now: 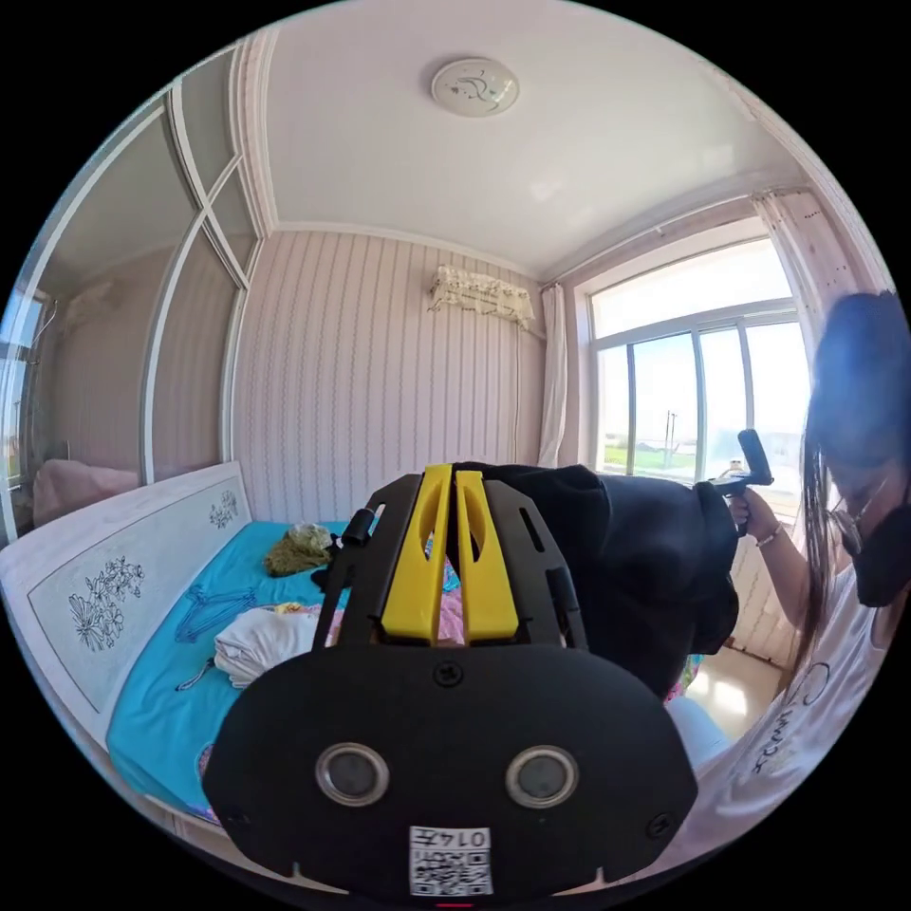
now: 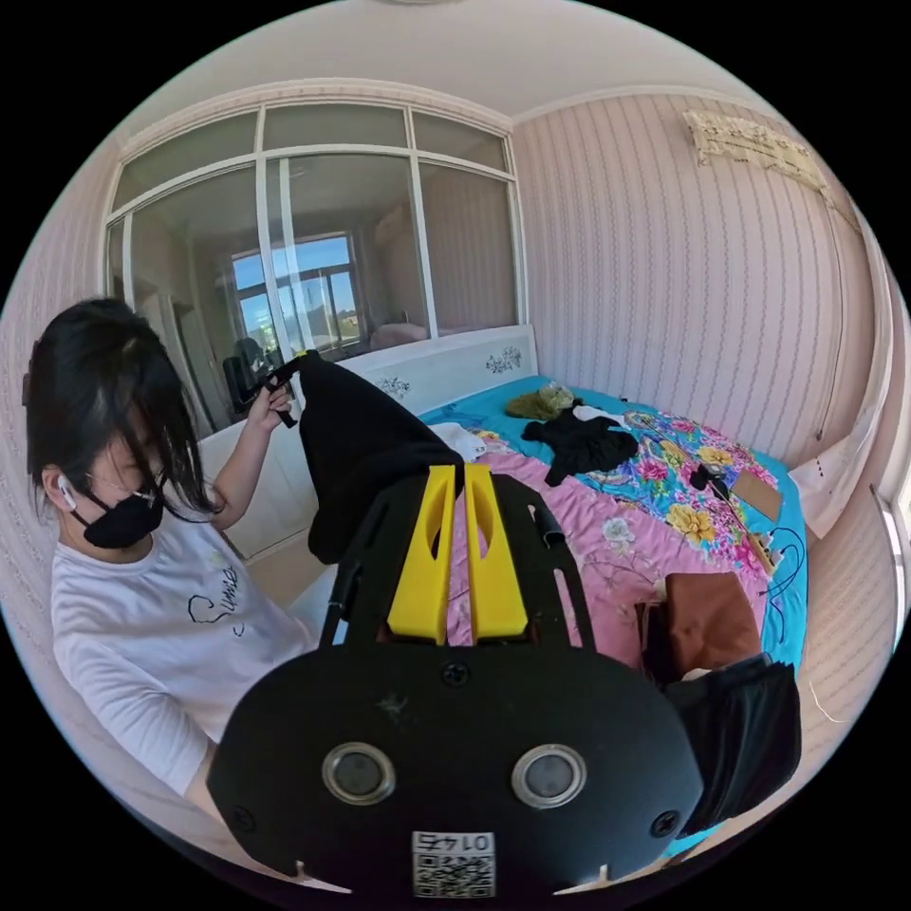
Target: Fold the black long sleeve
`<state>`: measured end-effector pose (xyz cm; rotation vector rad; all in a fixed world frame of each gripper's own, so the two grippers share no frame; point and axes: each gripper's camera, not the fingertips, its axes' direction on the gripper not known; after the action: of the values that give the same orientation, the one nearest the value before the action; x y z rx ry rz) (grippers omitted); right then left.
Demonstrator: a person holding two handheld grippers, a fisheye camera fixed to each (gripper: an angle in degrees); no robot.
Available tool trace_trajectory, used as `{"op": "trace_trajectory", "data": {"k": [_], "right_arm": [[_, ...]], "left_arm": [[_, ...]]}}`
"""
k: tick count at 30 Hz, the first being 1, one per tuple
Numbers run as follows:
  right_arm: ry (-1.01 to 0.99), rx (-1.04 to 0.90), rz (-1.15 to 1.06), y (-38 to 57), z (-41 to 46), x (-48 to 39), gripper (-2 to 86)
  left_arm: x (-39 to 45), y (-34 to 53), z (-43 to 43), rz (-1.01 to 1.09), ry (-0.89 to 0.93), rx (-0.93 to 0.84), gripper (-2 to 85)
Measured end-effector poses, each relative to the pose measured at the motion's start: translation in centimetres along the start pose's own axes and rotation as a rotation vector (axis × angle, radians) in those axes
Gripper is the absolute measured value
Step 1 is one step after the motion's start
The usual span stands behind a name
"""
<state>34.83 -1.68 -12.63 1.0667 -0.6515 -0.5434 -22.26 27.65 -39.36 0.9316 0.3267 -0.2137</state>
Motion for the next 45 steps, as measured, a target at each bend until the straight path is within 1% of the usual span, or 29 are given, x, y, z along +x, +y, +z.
{"op": "trace_trajectory", "data": {"k": [1, 3, 4, 6, 7, 9, 10, 11, 12, 14, 17, 18, 20, 23, 25, 27, 29, 32, 34, 37, 39, 40, 43, 45], "right_arm": [[0.005, -0.033, 0.009, -0.7, 1.2, 1.0, 1.1], [0.017, -0.184, 0.061, -3.1, 7.2, 5.9, 1.4], [0.022, -0.219, 0.079, -3.6, 9.0, 7.3, 1.5], [0.057, -0.339, 0.175, -4.8, 16.6, 13.3, 2.4], [0.08, -0.351, 0.207, -4.9, 18.4, 14.8, 2.6], [0.194, -0.37, 0.377, -3.6, 24.9, 20.4, 4.3], [0.207, -0.373, 0.428, -2.8, 26.3, 21.5, 4.9], [0.173, -0.366, 0.517, -0.9, 28.7, 23.1, 5.7], [0.08, -0.362, 0.559, 1.2, 30.8, 23.7, 6.0], [-0.02, -0.385, 0.56, 4.8, 33.5, 23.1, 6.3], [-0.023, -0.508, 0.538, 12.4, 36.7, 20.6, 7.1], [-0.022, -0.558, 0.561, 15.9, 37.5, 19.6, 7.5], [-0.045, -0.625, 0.627, 21.0, 38.3, 18.2, 8.5], [-0.078, -0.632, 0.744, 26.7, 38.0, 16.0, 9.8], [-0.037, -0.61, 0.773, 28.4, 37.3, 14.8, 9.8], [0.043, -0.637, 0.759, 29.7, 37.5, 14.0, 8.4], [0.034, -0.673, 0.765, 30.6, 38.2, 14.2, 6.7], [-0.01, -0.636, 0.744, 30.8, 37.3, 14.5, 3.5], [-0.034, -0.602, 0.722, 30.6, 36.0, 14.7, 2.4], [-0.112, -0.528, 0.738, 30.9, 33.3, 15.4, 1.4], [-0.195, -0.426, 0.781, 31.5, 30.6, 16.1, 1.0], [-0.217, -0.398, 0.791, 31.7, 29.8, 16.3, 0.9], [-0.323, -0.247, 0.827, 32.5, 25.8, 16.7, 0.7], [-0.44, -0.105, 0.812, 32.7, 22.3, 16.4, 0.6]], "left_arm": [[-0.4, 0.1, 1.2, -0.003, -0.009, -0.025, -0.9], [-2.6, 1.1, 7.0, -0.034, -0.041, -0.137, -0.9], [-3.2, 1.5, 8.7, -0.05, -0.046, -0.165, -0.8], [-5.9, 3.5, 16.5, -0.113, -0.05, -0.289, -0.4], [-6.6, 4.2, 18.5, -0.131, -0.055, -0.319, 0.0], [-9.5, 8.1, 25.5, -0.259, -0.087, -0.423, 1.9], [-10.2, 9.2, 26.9, -0.289, -0.105, -0.456, 2.5], [-11.4, 11.7, 28.9, -0.334, -0.144, -0.523, 3.1], [-12.4, 14.4, 30.0, -0.368, -0.172, -0.583, 3.6], [-13.4, 18.4, 30.3, -0.419, -0.149, -0.665, 4.2], [-12.6, 25.0, 28.7, -0.397, -0.072, -0.833, 4.2], [-11.6, 27.7, 27.6, -0.399, -0.045, -0.899, 4.2], [-10.0, 31.4, 25.7, -0.427, -0.002, -0.974, 4.8], [-7.6, 35.9, 24.2, -0.463, 0.032, -1.092, 7.7], [-6.8, 37.2, 24.3, -0.484, 0.055, -1.124, 8.6], [-6.0, 38.1, 25.3, -0.438, 0.035, -1.173, 7.9], [-6.2, 38.9, 25.8, -0.442, -0.005, -1.198, 6.2], [-8.1, 39.0, 25.4, -0.549, 0.033, -1.191, 1.7], [-9.5, 38.6, 24.0, -0.618, 0.069, -1.148, -0.1], [-10.5, 36.6, 20.7, -0.615, 0.082, -1.037, -0.8], [-10.8, 34.4, 17.6, -0.632, 0.134, -0.924, -0.9], [-10.8, 33.8, 16.8, -0.639, 0.15, -0.898, -0.9], [-11.0, 30.8, 12.2, -0.664, 0.23, -0.753, -1.0], [-11.1, 28.2, 7.9, -0.639, 0.328, -0.59, -1.0]]}}
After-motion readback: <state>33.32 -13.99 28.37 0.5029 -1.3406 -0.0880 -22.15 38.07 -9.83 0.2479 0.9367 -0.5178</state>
